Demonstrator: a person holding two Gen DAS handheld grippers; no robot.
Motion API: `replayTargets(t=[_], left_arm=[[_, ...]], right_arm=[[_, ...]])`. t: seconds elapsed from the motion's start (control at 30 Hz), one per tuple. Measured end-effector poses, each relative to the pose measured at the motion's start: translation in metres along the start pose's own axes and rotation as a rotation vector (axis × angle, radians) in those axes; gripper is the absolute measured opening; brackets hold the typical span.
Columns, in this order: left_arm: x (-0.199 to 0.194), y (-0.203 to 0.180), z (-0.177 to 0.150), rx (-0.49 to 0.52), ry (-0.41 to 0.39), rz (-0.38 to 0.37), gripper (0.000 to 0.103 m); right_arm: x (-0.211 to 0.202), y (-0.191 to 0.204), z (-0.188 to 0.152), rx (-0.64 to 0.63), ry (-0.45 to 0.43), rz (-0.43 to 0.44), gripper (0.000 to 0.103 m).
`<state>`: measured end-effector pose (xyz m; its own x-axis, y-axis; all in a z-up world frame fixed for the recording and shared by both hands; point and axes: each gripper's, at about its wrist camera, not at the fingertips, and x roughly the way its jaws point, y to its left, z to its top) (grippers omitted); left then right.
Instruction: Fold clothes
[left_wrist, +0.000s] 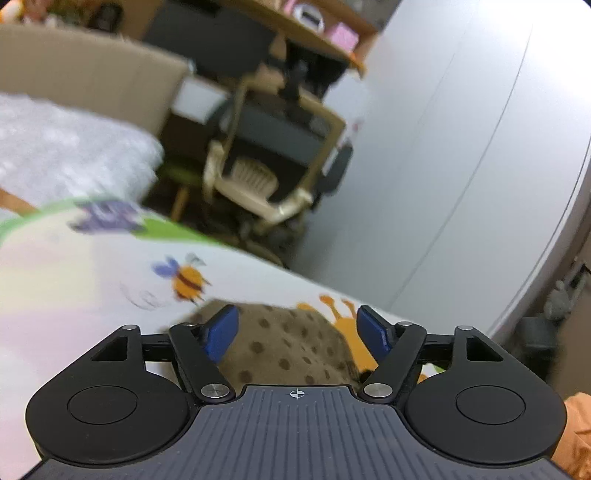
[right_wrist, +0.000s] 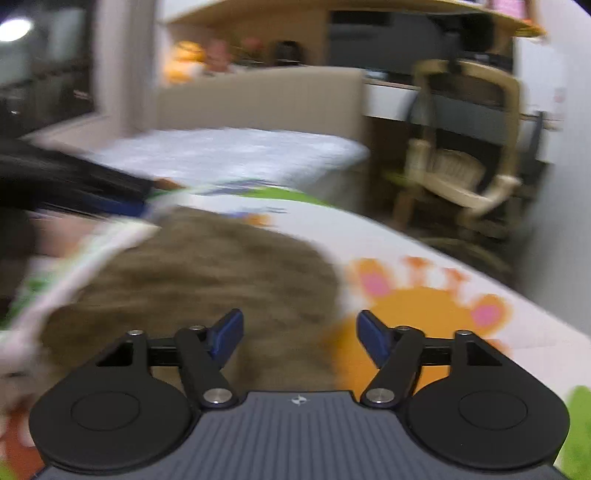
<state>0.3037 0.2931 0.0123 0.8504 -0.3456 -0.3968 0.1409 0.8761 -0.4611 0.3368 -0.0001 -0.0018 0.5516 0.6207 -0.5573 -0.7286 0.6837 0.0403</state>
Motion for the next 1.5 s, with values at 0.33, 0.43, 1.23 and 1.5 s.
replayTargets(t=[0.33,0.43,1.23,1.5], left_arm=[[0.015,0.002,-0.016,0.002,0.033,0.103,0.084],[-0.018,-0.013,-0.037,0.063,0.016,0.19,0.09],[-0.119,-0.17,-0.217,0.349,-0.118,0.505,0.101],[-0.117,-0.16,-0.212,0.304,-0.104,0.519,0.103]], right_arm=[[-0.011,0.05,-0.041,-0.079,0.071,0.064,0.091],[-0.03,0.042,-0.042,-0.041,0.022,0.03,0.102],[-0.119,0.045,-0.128,0.037,0.006,-0.239,0.103],[-0.106,0.043,-0.125,0.061,0.06,-0.253,0.103]])
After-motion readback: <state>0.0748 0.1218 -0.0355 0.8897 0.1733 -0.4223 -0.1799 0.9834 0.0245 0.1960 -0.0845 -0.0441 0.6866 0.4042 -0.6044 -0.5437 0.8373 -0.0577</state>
